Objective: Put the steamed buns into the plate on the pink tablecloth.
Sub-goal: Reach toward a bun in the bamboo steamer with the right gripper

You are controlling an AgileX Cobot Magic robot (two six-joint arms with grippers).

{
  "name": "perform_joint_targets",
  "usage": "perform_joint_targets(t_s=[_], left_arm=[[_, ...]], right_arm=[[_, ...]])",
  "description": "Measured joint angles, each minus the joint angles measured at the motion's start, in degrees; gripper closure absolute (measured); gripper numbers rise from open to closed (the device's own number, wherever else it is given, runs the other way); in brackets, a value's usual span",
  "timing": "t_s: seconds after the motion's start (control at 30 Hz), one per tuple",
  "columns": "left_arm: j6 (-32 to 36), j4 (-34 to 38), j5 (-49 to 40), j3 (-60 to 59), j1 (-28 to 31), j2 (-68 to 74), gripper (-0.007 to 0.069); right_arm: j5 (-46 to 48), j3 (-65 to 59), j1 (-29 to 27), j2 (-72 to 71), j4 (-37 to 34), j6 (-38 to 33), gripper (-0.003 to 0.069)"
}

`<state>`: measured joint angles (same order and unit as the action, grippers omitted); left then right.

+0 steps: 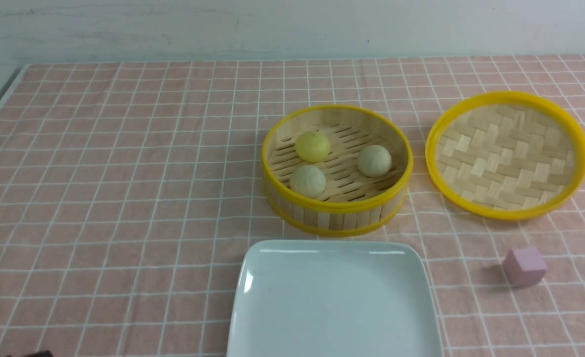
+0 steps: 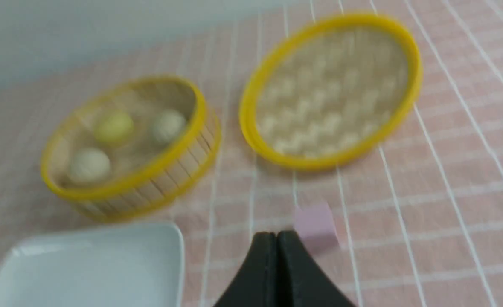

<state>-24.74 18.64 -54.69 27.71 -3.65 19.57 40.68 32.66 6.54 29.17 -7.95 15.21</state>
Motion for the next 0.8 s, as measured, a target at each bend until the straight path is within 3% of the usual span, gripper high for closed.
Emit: perform_joint_targets(t_s=[0.07,0.17,0.2,0.23,0.27,0.3,0.4,0.53,0.63,0.8], left_arm=[[3.67,-0.72,-3.72,1.77,0.00,4.81,0.0623],[10.29,-0.49,-5.28,3.67,0.00,11.08,0.0623],[11.02,-0.42,-5.28,3.80,0.00,11.72,0.0623],[13.60,0.52,-5.26,4.01,0.00,13.90,0.0623],[13.86,0.63,-5.26,4.01,0.00,14.13,0.0623],[15.56,1.53,-5.15,4.01,0.00,15.84,0.0623],[16.48,2.39,-4.97,4.01,0.00,17.07,0.0623],[16.73,2.77,-4.91,4.05,0.00,17.13,0.0622],[16.86,2.84,-4.91,4.12,0.00,17.13,0.0617],[16.91,3.03,-4.91,4.12,0.00,17.13,0.0609]], right_arm=[[3.38,1.50,0.00,7.42,-4.11,-4.62,0.0671],[8.12,5.52,0.00,22.73,-18.20,-19.04,0.0664],[8.35,5.80,0.00,22.73,-18.20,-20.10,0.0663],[9.43,8.13,0.00,29.62,-26.34,-29.65,0.0653],[9.57,8.76,0.00,30.30,-27.20,-30.69,0.0651],[9.60,11.33,0.00,36.01,-34.38,-39.05,0.0634],[9.12,16.56,0.30,43.95,-41.24,-46.63,0.0602],[7.33,23.36,3.46,52.69,-42.92,-48.52,0.0575],[5.88,31.06,7.88,60.81,-39.43,-46.22,0.0556],[5.70,46.70,12.21,71.93,-22.56,-32.49,0.0531]])
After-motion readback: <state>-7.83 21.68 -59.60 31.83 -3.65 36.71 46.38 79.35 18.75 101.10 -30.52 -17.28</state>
